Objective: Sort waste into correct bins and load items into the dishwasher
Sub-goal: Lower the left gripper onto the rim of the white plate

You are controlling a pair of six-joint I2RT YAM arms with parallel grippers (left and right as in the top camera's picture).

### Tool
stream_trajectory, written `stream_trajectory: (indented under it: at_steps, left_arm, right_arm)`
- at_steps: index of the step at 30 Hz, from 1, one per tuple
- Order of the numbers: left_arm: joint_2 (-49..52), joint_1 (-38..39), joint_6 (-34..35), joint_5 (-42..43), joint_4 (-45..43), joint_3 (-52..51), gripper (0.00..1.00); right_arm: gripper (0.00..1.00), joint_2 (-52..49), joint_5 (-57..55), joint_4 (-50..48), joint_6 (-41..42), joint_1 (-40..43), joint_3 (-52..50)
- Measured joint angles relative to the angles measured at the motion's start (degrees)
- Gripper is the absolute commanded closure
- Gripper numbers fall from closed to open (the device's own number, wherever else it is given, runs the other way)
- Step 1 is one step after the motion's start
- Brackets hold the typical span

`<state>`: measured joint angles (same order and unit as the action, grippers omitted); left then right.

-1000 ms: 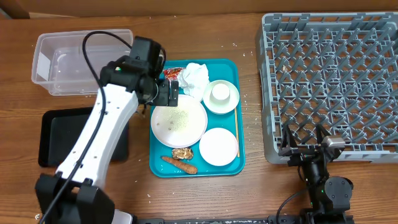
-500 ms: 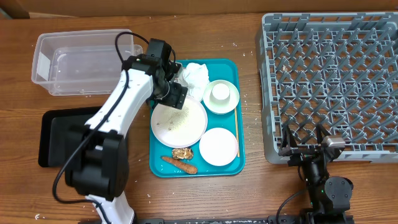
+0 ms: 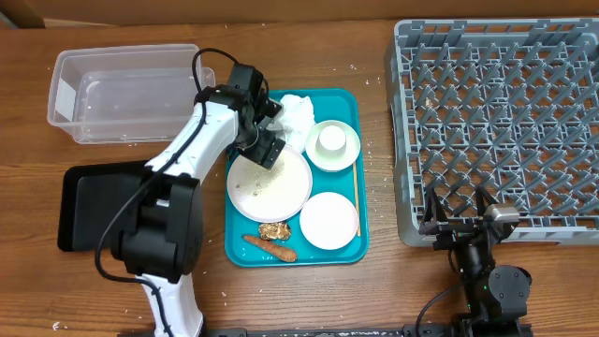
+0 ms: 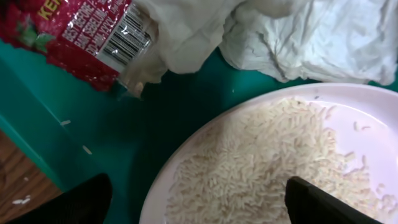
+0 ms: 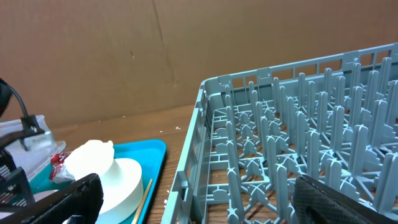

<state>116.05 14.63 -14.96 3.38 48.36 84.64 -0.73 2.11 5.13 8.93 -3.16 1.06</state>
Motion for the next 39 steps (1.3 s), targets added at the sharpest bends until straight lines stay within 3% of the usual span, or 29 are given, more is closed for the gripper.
stream_trajectory:
  at_steps: [7,10,34,37,39]
  left_arm:
    - [0.9,0.0,-1.8,-1.1,-3.0,0.0,0.16]
    - [0.9,0.0,-2.0,-1.0,-3.1,0.0,0.23]
    - [0.9,-1.9,-2.2,2.1,-3.7,0.0,0.29]
    - [1.5,-1.9,-2.2,2.4,-3.7,0.0,0.39]
    - [2.4,-1.9,-2.3,2.5,-3.6,0.0,0.4]
  right_arm:
    - [0.0,0.0,0.0,0.0,0.0,0.0,0.0]
    - [0.0,0.0,0.0,0.0,0.0,0.0,0.0]
    - [0.0,0.0,0.0,0.0,0.0,0.0,0.0]
    - [0.0,0.0,0.0,0.0,0.0,0.0,0.0]
    - [0.0,0.0,0.0,0.0,0.0,0.0,0.0]
